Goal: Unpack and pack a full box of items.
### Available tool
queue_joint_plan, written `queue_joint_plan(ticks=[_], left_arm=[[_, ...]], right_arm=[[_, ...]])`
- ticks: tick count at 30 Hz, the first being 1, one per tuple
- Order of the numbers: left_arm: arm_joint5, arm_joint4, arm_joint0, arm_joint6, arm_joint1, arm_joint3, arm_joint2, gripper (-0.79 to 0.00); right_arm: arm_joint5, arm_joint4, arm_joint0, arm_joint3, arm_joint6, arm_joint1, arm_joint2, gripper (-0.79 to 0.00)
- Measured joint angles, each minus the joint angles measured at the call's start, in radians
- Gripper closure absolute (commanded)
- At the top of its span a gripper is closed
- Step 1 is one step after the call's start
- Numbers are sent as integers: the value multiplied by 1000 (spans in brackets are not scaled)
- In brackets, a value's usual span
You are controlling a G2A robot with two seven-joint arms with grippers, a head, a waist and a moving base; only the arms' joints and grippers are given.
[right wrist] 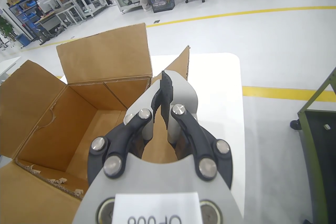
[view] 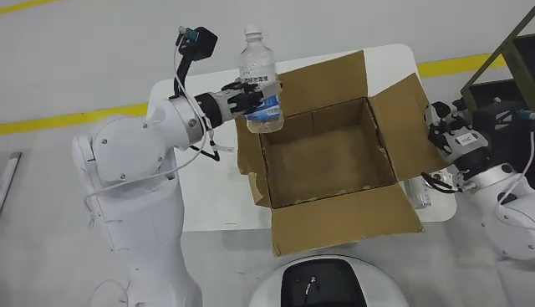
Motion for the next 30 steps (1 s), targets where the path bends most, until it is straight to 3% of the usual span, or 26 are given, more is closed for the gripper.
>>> queue_joint_plan(ticks=[17, 21, 30], left_arm=[[16, -32, 13, -8, 0, 7, 13, 0], [13, -76, 66, 31, 7, -2, 12, 0], [110, -116, 168, 64, 9, 7, 153, 0]], right_arm=[[16, 9, 14, -18, 2, 2, -26, 0], [14, 6, 12, -10, 1, 3, -30, 0], [21, 2, 10, -8, -3, 5, -30, 0]])
